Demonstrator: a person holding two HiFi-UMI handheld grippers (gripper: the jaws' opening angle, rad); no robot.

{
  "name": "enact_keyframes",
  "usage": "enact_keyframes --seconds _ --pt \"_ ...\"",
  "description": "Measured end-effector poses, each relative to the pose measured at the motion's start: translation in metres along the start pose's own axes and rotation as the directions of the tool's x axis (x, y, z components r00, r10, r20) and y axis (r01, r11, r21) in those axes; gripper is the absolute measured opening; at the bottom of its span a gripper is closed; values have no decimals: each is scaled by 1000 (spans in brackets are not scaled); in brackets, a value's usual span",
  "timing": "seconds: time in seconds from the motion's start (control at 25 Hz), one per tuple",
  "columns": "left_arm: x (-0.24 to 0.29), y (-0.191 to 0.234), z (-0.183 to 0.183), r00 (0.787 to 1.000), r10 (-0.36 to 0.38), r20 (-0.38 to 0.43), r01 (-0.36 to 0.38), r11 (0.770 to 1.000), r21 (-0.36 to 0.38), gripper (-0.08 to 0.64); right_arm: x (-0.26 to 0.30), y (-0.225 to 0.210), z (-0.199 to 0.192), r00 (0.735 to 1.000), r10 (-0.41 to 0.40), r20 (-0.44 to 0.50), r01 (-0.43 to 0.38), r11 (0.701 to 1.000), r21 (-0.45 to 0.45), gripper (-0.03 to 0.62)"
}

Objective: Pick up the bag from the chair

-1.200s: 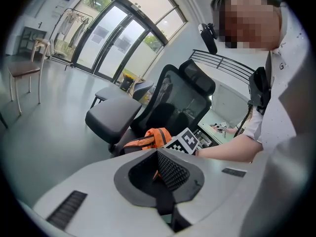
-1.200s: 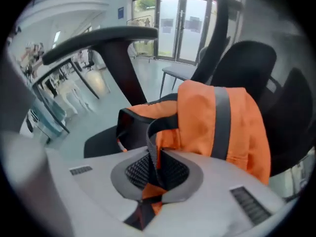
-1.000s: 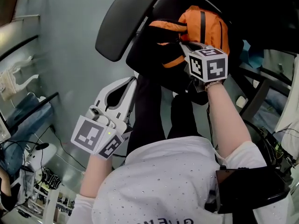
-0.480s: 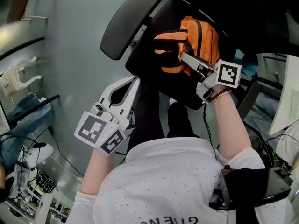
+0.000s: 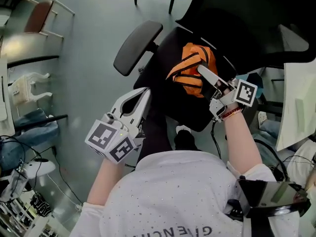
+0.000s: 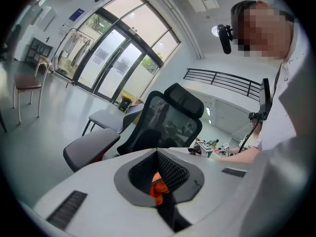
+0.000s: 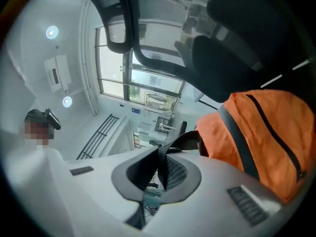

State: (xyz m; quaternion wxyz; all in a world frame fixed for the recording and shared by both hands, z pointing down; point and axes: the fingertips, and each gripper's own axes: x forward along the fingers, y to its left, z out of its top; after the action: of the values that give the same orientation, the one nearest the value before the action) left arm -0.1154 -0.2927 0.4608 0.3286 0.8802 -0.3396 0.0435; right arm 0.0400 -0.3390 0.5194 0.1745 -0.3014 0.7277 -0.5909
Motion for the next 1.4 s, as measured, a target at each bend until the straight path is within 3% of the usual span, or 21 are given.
enact_keyframes --seconds 0.36,0.56,0.76,0.88,1.0,1.16,1.4 --pt "-4 -22 40 986 140 95 -138 990 -22 5 -45 37 44 992 -42 115 47 998 -41 3" --pt "-8 -66 67 979 86 185 -94 995 34 5 -62 94 59 992 42 116 -31 995 -91 3" --pt "-20 -121 91 970 -72 234 67 997 29 5 -73 165 49 988 139 71 -127 980 -154 4" --pt "-31 -153 106 955 -123 272 112 992 55 5 -85 215 39 974 222 42 -206 948 -241 3" --pt "-43 -179 113 953 -112 282 72 986 151 5 -100 256 26 964 267 20 -243 902 -356 3" --pt "-60 -197 124 945 -64 321 -14 971 237 5 -111 293 12 966 260 8 -221 836 -501 3" --pt "-55 -246 126 926 -101 363 6 968 253 5 -152 312 27 976 201 79 -104 757 -645 3"
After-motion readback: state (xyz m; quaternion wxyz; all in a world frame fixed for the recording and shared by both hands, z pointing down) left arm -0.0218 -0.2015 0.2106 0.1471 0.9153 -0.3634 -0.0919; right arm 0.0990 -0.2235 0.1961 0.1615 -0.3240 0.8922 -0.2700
